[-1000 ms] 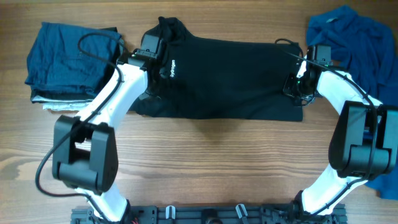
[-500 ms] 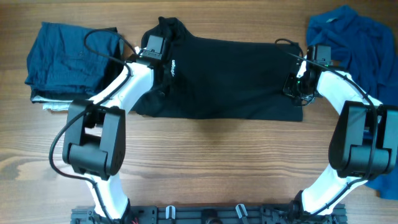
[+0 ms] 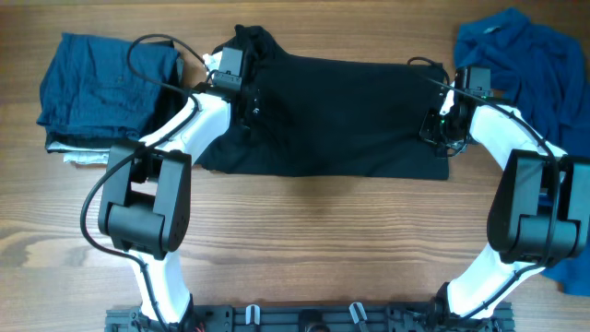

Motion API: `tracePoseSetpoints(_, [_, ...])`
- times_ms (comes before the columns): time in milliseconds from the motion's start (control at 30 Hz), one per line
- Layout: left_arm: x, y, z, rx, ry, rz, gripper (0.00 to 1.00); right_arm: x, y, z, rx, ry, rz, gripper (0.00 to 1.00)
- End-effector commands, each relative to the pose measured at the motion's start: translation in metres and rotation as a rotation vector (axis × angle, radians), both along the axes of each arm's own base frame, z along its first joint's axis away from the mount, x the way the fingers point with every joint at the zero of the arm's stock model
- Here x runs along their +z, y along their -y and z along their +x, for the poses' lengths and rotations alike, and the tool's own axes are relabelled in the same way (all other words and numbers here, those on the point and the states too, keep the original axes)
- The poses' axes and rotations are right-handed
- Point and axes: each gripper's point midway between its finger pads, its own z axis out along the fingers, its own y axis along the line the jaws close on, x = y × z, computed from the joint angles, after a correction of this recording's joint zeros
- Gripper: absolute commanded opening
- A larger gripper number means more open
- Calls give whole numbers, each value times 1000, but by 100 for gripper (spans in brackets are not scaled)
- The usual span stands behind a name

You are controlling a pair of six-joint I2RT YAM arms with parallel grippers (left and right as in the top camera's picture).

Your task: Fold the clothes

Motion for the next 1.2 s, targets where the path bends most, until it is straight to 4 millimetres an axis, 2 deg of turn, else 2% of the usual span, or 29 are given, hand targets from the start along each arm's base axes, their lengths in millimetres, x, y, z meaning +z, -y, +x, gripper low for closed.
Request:
tracePoseSetpoints(0, [11,-2,21,-67,94,50,4,-8,4,-4,-14,-23,-17,7])
tracePoseSetpoints(67, [33,0,28,-119,126,88,4,-8,5,-4,-14,-24,-17,11])
tracePoseSetpoints(133, [73,-6,24,-111,120,113,4,-8,4,-4,-13,-25,-17,13])
tracePoseSetpoints(200, [102,-9,8,-118,81,114,4,-8,4,-4,-14,-25,-17,14])
tracePoseSetpoints(300, [118,-3,-30,-174,-31,63,4,-8,4,-4,-14,-25,-17,15])
tracePoseSetpoints(333, [115,-2,-45,-192,-90,44,4,-8,4,-5,-13,-26,-17,16])
tracePoseSetpoints(400, [94,2,-83,-229,-266,12,4,-8,4,-4,-13,-25,-17,24])
tracePoseSetpoints(500, [69,9,-118,-267,-417,19,4,-8,4,-4,-13,-25,-17,52])
tracePoseSetpoints(533, [61,14,-125,-288,-439,28,4,-8,4,-4,-14,-25,-17,72])
tracePoseSetpoints(567, [53,19,-132,-304,-456,36,4,-8,4,-4,-13,-25,-17,99])
tracePoseSetpoints(733, [18,38,-152,-370,-476,70,4,-9,1,-11,-9,-50,4,100])
tracePoseSetpoints(800, [8,40,-149,-369,-449,72,4,-10,-5,-16,-3,-73,34,100])
tracePoseSetpoints(933, [8,43,-142,-371,-413,64,4,-9,-12,-15,7,-66,77,100])
tracePoseSetpoints(1067, [6,47,-133,-373,-374,55,4,-2,-15,3,18,11,97,99])
tracePoseSetpoints(1167, [1,47,-133,-374,-377,56,4,12,-14,18,29,58,93,100])
